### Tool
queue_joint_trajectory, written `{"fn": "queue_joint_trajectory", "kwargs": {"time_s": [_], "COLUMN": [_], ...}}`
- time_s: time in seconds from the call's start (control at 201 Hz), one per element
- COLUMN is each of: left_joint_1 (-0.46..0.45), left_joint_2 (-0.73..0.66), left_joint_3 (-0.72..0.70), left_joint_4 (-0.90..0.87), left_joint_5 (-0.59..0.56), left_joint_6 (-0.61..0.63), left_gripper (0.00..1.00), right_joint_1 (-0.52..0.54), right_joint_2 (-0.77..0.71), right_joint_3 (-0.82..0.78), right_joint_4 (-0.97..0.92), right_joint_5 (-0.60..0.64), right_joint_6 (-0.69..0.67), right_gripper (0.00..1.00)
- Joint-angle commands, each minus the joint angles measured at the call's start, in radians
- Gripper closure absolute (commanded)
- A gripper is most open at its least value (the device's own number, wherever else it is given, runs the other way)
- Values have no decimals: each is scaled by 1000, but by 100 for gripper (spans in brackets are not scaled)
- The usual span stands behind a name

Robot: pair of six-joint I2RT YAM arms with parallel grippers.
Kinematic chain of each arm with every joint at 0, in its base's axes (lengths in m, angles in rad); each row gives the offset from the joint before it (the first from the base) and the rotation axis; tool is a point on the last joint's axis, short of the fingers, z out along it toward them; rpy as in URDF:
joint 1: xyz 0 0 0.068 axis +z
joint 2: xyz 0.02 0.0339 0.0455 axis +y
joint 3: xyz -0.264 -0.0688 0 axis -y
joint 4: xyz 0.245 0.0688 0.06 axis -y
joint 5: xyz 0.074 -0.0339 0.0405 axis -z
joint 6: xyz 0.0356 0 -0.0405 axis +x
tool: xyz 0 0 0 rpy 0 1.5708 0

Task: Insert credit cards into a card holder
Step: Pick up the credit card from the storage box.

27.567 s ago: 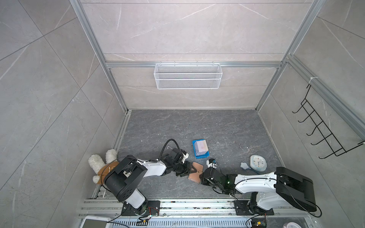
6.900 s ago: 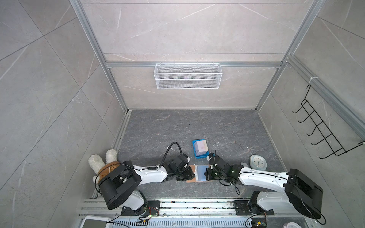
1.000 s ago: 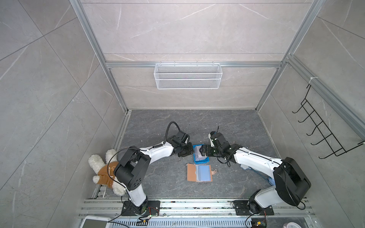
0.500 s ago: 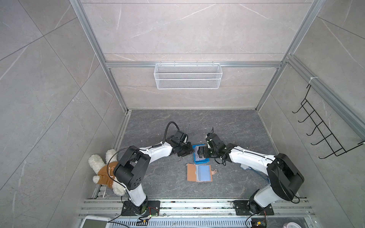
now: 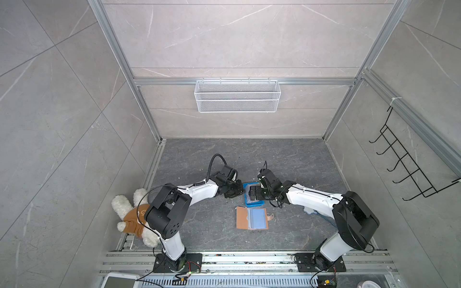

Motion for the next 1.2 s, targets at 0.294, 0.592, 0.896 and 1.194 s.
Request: {"fn": "queue_joint_trajectory", "kwargs": {"time_s": [0.294, 0.592, 0.896, 1.194], "left_joint_1": [12, 13, 13, 13], "left_joint_2": [-15, -14, -8, 0], "left_joint_3": [-23, -30, -34, -35], "left_joint_4": [49, 65, 72, 70], "left_joint_5": [29, 44, 51, 54], "left_joint_6": [7, 2, -4, -8], "left_gripper": [74, 76, 76, 76], "right_joint_1": [8, 8, 10, 10], "right_joint_2": [34, 55, 89, 61], "right_joint_3": [40, 51, 69, 72], "right_joint_4": [-27, -29, -40, -58], "right_joint_5": [12, 2, 4, 70], "right_joint_6": [-7, -12, -18, -11], "right_gripper": [1, 1, 1, 2]}}
